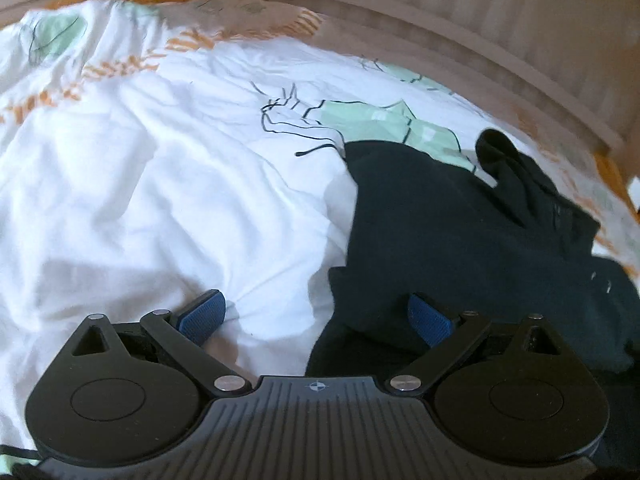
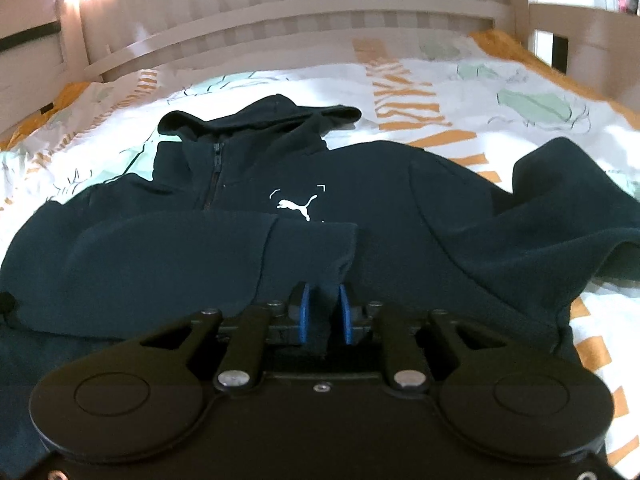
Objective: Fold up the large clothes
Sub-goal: 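Lift the held sleeve over the hoodie body and open the right tool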
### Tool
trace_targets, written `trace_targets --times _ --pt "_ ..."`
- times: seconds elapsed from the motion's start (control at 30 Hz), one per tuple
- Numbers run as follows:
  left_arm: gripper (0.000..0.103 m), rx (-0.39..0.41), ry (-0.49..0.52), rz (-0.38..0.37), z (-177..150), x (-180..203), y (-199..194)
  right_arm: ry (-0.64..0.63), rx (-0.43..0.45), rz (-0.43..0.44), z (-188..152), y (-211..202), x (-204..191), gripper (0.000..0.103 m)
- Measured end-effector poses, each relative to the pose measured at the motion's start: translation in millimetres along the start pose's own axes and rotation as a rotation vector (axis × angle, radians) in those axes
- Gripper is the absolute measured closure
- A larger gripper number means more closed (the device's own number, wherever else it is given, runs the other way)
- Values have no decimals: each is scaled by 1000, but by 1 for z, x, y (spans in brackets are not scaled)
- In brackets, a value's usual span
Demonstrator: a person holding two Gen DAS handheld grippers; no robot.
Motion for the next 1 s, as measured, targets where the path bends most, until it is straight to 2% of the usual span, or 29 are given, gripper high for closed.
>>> trace_targets --times 0.23,0.6,0.73,0.9,0.97,1.0 --pt "0 12 106 70 -6 14 4 -19 21 -12 -2 2 -2 73" --pt "0 17 129 92 -7 17 7 49 32 35 -5 0 8 72" --pt "0 15 147 106 -7 20 8 96 36 84 -5 0 14 61" --pt "0 10 137 95 -6 18 7 131 37 127 -5 -1 17 55" --pt "0 3 135 90 -4 18 6 141 36 171 -4 -2 18 43" --pt "0 -3 135 87 -3 18 5 149 33 195 -3 -3 19 41"
Point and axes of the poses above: each gripper's, at about its wrist camera, not at the fingertips, and y roughly the way its jaws point, x to its right, z to its top, the point moved 4 cm from there along y, roughly the way its jaws point, and after that the axes turned 4 degrees about z, right-handed, at the moved point
